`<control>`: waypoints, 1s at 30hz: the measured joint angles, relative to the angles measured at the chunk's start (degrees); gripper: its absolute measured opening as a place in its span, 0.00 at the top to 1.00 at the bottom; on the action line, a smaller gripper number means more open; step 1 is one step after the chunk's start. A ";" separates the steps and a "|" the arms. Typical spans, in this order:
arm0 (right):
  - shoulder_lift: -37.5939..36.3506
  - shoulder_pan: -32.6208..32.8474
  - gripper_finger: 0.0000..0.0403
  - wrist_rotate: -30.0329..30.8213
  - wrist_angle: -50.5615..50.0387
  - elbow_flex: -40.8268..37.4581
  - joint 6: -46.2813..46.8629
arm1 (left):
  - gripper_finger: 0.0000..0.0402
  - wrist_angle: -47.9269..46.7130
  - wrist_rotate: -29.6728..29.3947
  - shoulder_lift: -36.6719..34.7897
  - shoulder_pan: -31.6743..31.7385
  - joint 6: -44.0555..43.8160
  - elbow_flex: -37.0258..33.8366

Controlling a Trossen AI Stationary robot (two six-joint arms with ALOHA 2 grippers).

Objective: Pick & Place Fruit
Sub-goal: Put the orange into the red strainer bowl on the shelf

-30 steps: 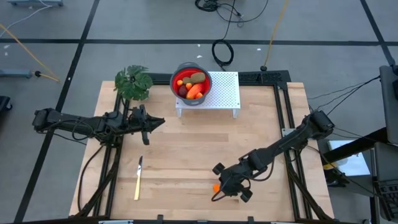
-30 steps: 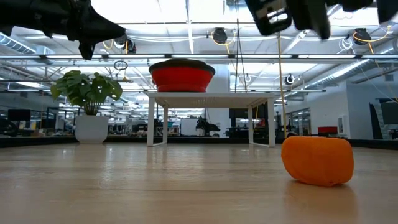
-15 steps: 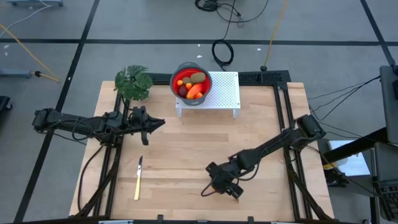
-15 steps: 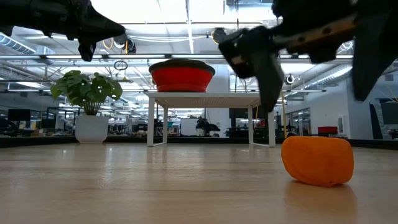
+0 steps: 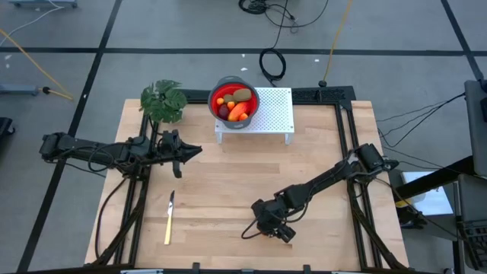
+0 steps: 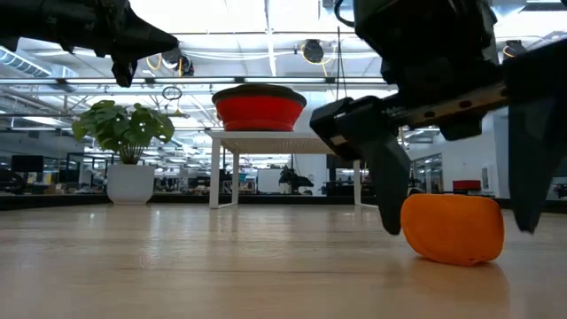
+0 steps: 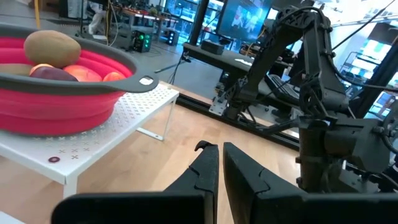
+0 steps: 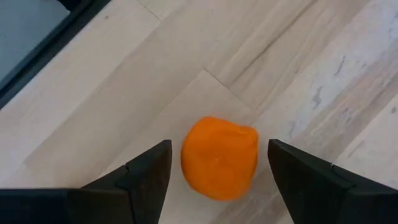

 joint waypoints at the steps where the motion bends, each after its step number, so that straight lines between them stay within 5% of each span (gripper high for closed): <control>1: 0.24 0.00 0.37 0.04 0.34 0.00 -0.09 | 0.95 0.02 0.00 0.00 0.00 0.00 0.00; 17: -0.17 -0.11 0.69 0.21 -0.40 -0.02 1.00 | 0.95 0.00 -0.12 0.02 0.00 0.09 0.00; 30: -8.09 -5.20 0.70 13.06 2.62 -0.04 15.44 | 0.95 3.67 1.31 0.02 0.02 -3.12 -0.04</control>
